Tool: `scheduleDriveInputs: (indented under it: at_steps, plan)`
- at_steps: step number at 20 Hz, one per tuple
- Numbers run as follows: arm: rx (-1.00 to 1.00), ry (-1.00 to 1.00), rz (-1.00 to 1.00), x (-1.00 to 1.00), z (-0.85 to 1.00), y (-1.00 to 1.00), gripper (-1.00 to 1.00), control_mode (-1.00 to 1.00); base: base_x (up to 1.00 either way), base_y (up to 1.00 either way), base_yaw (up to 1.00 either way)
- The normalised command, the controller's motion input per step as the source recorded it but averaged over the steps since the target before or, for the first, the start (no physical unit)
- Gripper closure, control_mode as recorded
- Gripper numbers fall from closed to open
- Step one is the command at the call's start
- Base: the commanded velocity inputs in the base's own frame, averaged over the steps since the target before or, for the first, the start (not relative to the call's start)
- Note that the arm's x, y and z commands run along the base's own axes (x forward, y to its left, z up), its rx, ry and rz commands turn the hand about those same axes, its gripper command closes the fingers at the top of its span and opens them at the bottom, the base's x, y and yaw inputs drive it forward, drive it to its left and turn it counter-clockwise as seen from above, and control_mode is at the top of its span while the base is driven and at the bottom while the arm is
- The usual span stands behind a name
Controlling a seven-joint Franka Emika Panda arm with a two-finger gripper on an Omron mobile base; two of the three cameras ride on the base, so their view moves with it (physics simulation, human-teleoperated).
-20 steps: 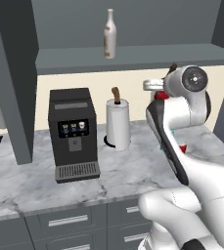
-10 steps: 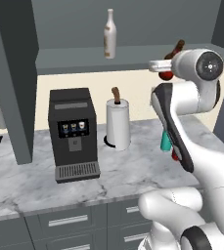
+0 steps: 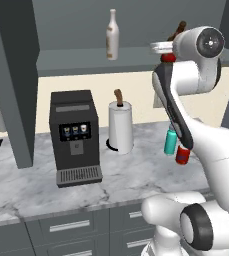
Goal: Sort all alcoholic drinks to one cabinet, and non-alcoholic drinks to the other.
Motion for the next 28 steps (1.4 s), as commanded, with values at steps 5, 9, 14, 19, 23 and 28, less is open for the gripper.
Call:
scheduleDriveInputs:
  at_steps: [5,9,14,19,23,28]
  plan:
    - [0.05,0.04,0.00,0.81,0.00,-0.24,1.00,-1.00,0.00,0.00,0.00]
    - [0.05,0.03,0.00,0.77,0.00,-0.22,1.00,-1.00,0.00,0.00,0.00]
    - [0.01,0.03,0.00,0.76,-0.19,-0.05,1.00,-1.00,0.00,0.00,0.00]
    - [0.00,0.05,0.00,0.68,-0.36,0.00,1.00,-1.00,0.00,0.00,0.00]
    - [0.00,0.03,0.00,0.49,-0.28,0.00,1.00,-1.00,0.00,0.00,0.00]
    - [0.00,0.00,0.00,0.27,-0.06,0.00,1.00,-1.00,0.00,0.00,0.00]
